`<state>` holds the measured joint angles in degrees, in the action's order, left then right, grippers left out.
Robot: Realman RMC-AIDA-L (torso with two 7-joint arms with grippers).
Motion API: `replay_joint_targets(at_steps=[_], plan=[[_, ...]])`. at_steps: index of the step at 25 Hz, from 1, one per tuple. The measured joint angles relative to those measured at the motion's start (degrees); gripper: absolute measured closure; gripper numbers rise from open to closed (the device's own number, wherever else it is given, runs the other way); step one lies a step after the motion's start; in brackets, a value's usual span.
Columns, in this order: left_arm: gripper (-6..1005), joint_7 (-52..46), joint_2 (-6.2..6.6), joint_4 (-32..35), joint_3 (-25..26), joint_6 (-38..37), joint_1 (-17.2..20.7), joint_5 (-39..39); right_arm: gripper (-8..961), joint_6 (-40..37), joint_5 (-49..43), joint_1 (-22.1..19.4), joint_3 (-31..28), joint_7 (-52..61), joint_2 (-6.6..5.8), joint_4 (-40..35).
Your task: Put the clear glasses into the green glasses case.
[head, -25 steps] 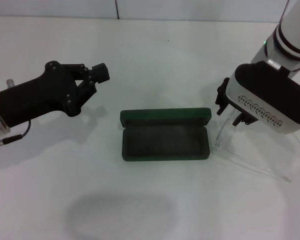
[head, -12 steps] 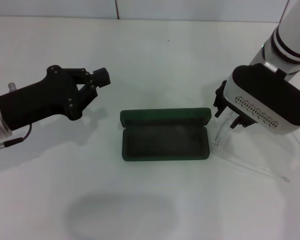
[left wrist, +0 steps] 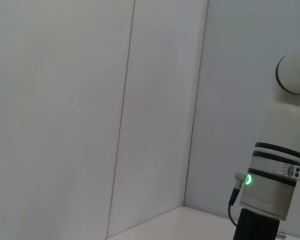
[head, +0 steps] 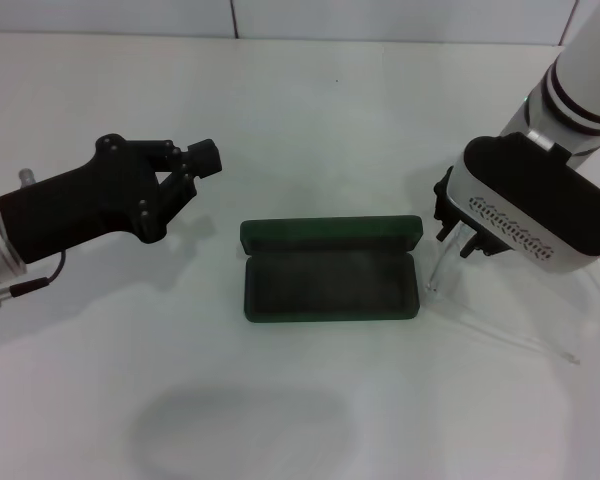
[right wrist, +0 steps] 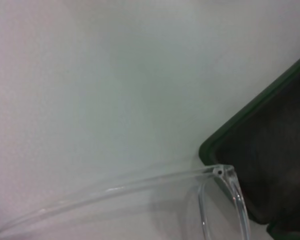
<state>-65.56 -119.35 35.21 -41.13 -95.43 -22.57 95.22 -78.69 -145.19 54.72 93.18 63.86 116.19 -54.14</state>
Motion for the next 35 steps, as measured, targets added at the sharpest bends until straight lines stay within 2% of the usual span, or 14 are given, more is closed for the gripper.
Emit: replay_joint_targets(at_steps=[3,8,14,23,30,31,35], plan=[[972,0.0,0.0,0.0,0.0,0.0,0.0,0.0,596,0.4,0.0,0.0,0.1,0.3,0.0,0.0],[972,0.2,0.0,-0.5,0.2,0.0,0.0,0.0,713,0.8,0.0,-0.3,0.1,0.3,0.0,0.0],[972,0.2,0.0,-0.5,0.3,0.0,0.0,0.0,796,0.9,-0.3,-0.5,1.1,1.4,0.0,-0.4],[972,0.3,0.0,-0.6,0.3,0.0,0.6,-0.1,817,-0.4,-0.7,-1.4,2.3,5.3,0.0,-3.9],[972,0.3,-0.01,-0.6,0.4,-0.2,0.8,-0.5,821,-2.9,-2.8,-4.8,2.3,7.9,-0.08,-10.0],[972,0.3,-0.03,-0.6,0.4,-0.2,0.8,-0.5,821,-4.9,-3.6,-6.4,2.2,9.8,-0.07,-12.6],[972,0.2,-0.08,-0.6,0.4,-0.3,0.8,-0.8,823,-8.1,-3.5,-8.1,1.6,12.9,-0.22,-16.2]])
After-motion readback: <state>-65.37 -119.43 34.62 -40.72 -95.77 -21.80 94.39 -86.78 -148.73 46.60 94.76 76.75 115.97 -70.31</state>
